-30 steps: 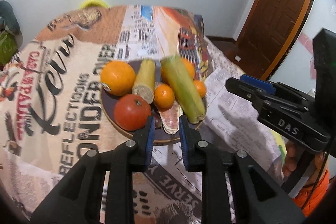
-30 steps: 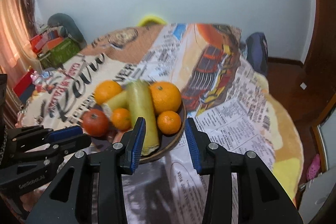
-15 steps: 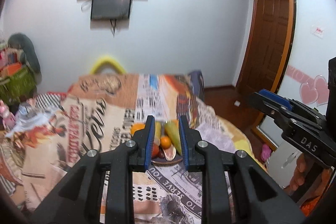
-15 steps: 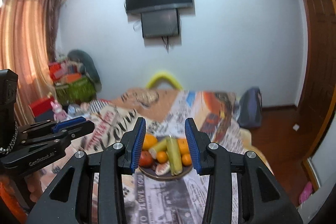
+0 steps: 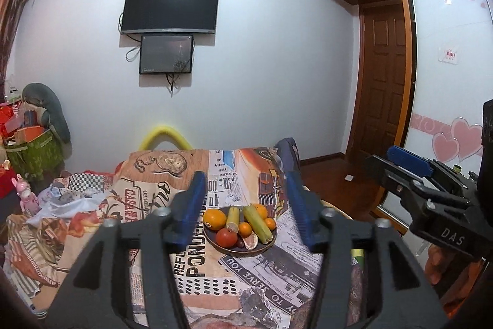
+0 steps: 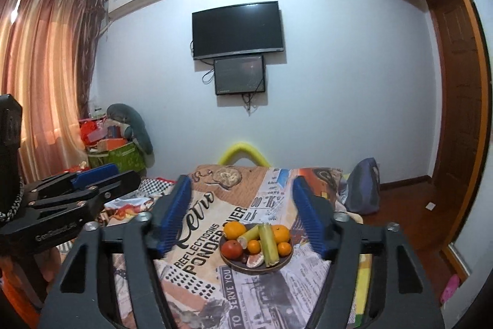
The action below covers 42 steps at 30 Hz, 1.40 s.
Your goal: Organize fruits
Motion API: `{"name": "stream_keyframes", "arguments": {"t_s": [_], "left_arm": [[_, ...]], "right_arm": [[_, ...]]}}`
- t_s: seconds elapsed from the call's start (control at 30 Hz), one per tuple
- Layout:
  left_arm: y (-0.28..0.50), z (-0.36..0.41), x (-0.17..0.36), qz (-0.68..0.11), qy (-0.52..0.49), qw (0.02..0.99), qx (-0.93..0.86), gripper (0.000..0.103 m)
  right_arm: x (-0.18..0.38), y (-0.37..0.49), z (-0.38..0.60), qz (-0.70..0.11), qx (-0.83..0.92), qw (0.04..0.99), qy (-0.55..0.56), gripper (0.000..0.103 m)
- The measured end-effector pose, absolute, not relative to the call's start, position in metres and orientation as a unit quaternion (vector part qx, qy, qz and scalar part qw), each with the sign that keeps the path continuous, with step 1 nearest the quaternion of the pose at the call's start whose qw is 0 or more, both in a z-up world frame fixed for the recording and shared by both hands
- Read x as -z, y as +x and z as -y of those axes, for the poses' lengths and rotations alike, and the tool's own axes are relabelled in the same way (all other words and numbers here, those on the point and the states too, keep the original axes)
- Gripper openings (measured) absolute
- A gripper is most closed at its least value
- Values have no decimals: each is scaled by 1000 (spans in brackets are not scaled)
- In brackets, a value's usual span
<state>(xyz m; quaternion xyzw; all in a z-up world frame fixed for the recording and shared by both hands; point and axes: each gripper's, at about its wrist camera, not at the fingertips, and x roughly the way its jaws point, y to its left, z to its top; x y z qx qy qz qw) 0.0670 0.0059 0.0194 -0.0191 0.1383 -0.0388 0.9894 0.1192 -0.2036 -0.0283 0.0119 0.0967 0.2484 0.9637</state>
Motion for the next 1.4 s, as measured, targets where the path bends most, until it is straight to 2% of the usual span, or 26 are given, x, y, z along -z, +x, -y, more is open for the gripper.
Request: {"name": "stream_keyframes", "arguments": {"t_s": [0.23,0.3,0.57,1.4], "left_arm": [[60,-10,-19,-132,-25,991,30,78],[59,-10,-19,-128,-24,991,26,83],[56,-11,-19,-113,-20,993,11,99],[57,-12,-21,-112,-23,993,2,103]], "right_arm": [[27,112,204,-82,-220,972,8,97],[28,108,205,-78,-215,973,9,101],[30,102,206,-76,-207,975,4,103],[30,98,208,-71,-207,976,5,103]]}}
